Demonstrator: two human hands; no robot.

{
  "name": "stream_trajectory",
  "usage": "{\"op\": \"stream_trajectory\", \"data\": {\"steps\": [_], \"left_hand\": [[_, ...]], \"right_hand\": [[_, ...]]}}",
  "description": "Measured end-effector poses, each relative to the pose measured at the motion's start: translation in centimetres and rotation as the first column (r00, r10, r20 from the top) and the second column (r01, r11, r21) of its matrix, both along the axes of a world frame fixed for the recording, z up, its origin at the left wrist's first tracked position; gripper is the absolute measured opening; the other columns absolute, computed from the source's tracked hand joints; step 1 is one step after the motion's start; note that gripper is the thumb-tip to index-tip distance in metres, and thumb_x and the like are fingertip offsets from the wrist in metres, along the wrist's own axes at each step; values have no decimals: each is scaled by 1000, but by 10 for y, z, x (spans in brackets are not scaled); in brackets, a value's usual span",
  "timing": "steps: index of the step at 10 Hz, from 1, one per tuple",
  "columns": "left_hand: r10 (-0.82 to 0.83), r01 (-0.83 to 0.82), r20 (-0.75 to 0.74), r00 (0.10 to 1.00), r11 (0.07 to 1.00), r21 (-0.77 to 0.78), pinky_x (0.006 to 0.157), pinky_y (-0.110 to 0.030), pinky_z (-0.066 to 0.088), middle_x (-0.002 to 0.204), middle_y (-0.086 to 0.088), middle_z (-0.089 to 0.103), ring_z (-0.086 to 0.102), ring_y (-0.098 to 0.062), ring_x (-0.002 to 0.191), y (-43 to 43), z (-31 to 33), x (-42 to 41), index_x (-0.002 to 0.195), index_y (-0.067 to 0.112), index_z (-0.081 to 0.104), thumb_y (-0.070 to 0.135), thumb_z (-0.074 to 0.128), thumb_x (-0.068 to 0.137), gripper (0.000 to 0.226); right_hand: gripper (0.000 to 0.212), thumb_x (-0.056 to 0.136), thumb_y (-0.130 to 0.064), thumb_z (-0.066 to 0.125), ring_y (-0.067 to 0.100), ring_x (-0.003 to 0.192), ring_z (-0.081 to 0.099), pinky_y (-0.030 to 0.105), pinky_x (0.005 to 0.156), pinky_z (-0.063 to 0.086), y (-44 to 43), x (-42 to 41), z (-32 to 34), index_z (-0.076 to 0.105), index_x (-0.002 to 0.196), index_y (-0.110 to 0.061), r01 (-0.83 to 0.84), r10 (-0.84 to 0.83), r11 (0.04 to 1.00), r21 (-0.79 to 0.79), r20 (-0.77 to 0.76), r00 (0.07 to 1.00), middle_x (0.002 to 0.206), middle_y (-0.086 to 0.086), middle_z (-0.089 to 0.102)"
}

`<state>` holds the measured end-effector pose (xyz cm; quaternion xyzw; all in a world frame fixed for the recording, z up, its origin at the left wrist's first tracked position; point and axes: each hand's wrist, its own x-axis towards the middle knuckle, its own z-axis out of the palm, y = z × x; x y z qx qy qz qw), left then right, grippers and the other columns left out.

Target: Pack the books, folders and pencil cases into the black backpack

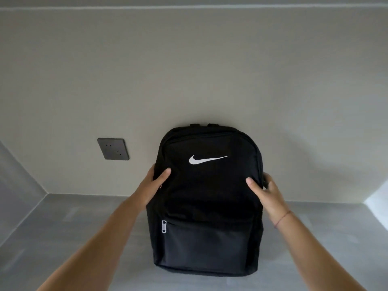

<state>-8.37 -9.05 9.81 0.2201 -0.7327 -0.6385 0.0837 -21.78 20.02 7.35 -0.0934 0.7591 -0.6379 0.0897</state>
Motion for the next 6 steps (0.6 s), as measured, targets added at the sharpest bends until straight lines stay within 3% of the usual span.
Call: {"op": "stream_trajectory", "data": {"steps": [1, 2, 4, 5, 6], "left_hand": [[22, -4, 97, 995, 982, -187, 103, -34, 39, 127, 12, 48, 48, -14, 118, 1, -15, 3, 143, 30, 30, 43, 74, 75, 82], [28, 1, 119, 993, 973, -233, 99, -29, 39, 138, 5, 48, 48, -21, 126, 6, -22, -3, 146, 28, 25, 41, 72, 78, 83], [96, -81, 42, 994, 958, -276, 96, -25, 37, 140, 2, 48, 48, -22, 126, 12, -31, -2, 146, 27, 26, 39, 62, 87, 71], [158, -149, 8, 987, 948, -281, 101, -28, 37, 140, 6, 46, 45, -17, 128, 13, -31, 5, 147, 23, 23, 39, 68, 82, 80], [282, -282, -48, 958, 903, -324, 112, -39, 32, 147, 1, 39, 37, -19, 136, 17, -38, 24, 149, 19, 15, 39, 73, 78, 95]], "right_hand": [[62, 70, -50, 74, 9, 108, 58, 32, 97, 46, -9, -5, -12, 49, 124, -30, -174, 186, 981, -85, 161, 969, 119, -9, 61], [57, 79, -42, 68, 10, 108, 57, 30, 96, 45, -27, -6, -17, 46, 130, -30, -162, 173, 984, -71, 178, 969, 119, -10, 60], [52, 82, -40, 66, 19, 103, 56, 28, 87, 42, -44, -5, -10, 48, 126, -20, -11, 8, 1000, 26, 127, 992, 113, -2, 59], [74, 73, -43, 75, 19, 112, 55, 31, 95, 44, -34, 2, -4, 40, 133, -18, -11, 6, 999, 37, 127, 992, 132, 2, 54], [101, 71, -46, 75, 22, 139, 30, 36, 112, 29, -15, 9, 10, 15, 148, -21, 83, -89, 988, 129, 49, 995, 153, 6, 24]]}}
